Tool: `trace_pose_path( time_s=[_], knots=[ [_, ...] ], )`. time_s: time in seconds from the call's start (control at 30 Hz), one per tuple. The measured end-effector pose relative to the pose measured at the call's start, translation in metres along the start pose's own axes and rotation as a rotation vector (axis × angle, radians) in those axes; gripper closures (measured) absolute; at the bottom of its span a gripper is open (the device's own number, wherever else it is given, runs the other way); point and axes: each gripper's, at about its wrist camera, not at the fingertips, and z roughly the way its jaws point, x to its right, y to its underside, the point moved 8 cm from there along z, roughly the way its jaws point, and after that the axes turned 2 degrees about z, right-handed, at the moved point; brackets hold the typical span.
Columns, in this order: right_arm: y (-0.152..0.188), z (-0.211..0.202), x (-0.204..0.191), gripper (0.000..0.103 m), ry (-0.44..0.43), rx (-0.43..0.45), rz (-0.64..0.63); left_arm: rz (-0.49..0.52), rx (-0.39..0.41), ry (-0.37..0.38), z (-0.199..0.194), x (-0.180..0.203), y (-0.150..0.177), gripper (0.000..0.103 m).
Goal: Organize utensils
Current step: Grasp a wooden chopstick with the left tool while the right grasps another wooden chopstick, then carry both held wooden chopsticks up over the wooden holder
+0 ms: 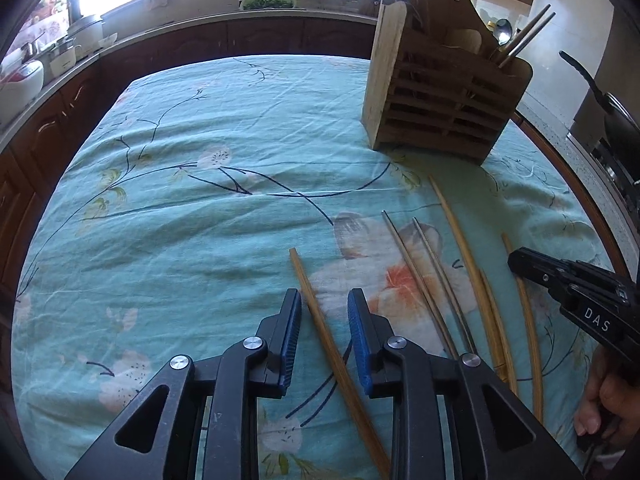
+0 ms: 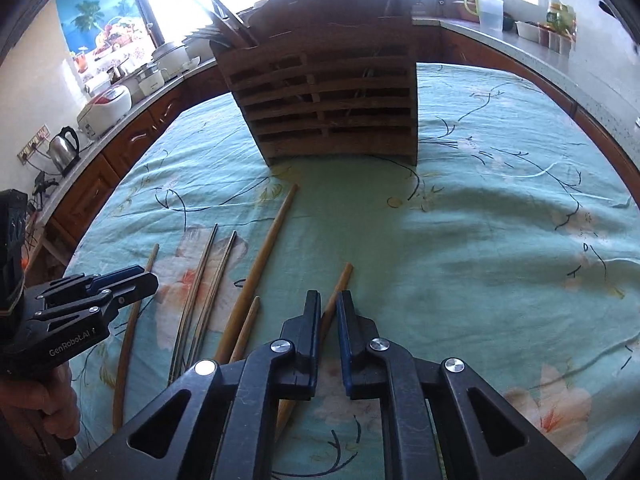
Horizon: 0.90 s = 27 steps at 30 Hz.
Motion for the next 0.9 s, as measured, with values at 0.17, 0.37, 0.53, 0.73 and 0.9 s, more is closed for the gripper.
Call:
trace_pose_path(
  time_s=[0.17,0.37,0.53,0.73,0.9],
  knots=[
    [-0.003,0.006,-0.008,0.092,0.054,0.029,-0.013,0.018,0.001,-0.044,0.005,0.005,-0.006,0.065],
    [-0.005,0.008,-0.012,0.093,0.088,0.026,-0.051,0.085,0.034,-0.067,0.011,0.022,-0.009,0.087],
    [-0.004,-0.002,-0.015,0.098,0.023,0.040,-0.017,0.055,0.026,-0.013,0.001,0.020,-0.005,0.099],
    [-0.012,-0.046,-0.020,0.098,-0.051,0.128,0.010,-0.001,0.091,0.065,-0.042,0.011,-0.002,0.099],
    [-0.021,-0.090,-0.024,0.098,-0.079,0.217,0.016,-0.027,0.172,0.114,-0.087,0.008,-0.002,0.099]
  ],
)
